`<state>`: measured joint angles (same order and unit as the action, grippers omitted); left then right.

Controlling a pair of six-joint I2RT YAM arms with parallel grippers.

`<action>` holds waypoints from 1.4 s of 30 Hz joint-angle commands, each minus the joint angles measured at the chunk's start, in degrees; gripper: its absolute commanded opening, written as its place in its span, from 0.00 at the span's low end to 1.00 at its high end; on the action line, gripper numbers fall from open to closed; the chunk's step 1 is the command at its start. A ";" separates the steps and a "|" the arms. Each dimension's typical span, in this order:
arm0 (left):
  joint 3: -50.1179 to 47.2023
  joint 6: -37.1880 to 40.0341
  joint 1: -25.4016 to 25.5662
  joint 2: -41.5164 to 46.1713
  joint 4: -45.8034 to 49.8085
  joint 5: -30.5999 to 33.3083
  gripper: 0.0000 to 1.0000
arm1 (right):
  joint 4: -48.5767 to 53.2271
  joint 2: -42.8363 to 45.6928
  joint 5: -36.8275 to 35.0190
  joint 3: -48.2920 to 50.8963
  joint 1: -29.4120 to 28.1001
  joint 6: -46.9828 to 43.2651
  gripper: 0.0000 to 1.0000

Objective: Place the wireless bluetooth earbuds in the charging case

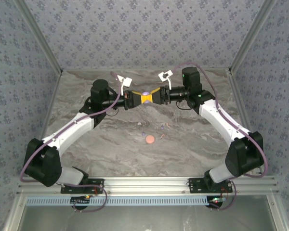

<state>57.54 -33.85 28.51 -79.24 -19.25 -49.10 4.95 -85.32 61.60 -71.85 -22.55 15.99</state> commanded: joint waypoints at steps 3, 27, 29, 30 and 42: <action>0.94 1.43 0.40 1.30 -0.35 -1.19 0.20 | 1.51 -0.35 0.75 -1.97 0.00 -0.84 0.31; 1.70 2.78 0.39 1.64 2.08 0.66 0.19 | 3.84 0.30 -0.43 -2.25 0.78 -2.01 0.38; 1.70 2.82 0.33 1.79 2.16 0.83 0.19 | 3.84 0.39 -0.59 -2.24 0.88 -2.01 0.38; 1.70 2.86 0.34 1.87 2.11 0.87 0.19 | 3.85 0.41 -0.60 -2.26 0.96 -2.01 0.38; 1.78 1.99 0.41 1.72 0.66 0.03 0.19 | 4.17 -0.02 0.16 -2.32 0.57 -2.44 0.38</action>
<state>57.54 -32.38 28.62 -79.22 -16.56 -48.42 8.16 -85.34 61.08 -71.94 -21.74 14.92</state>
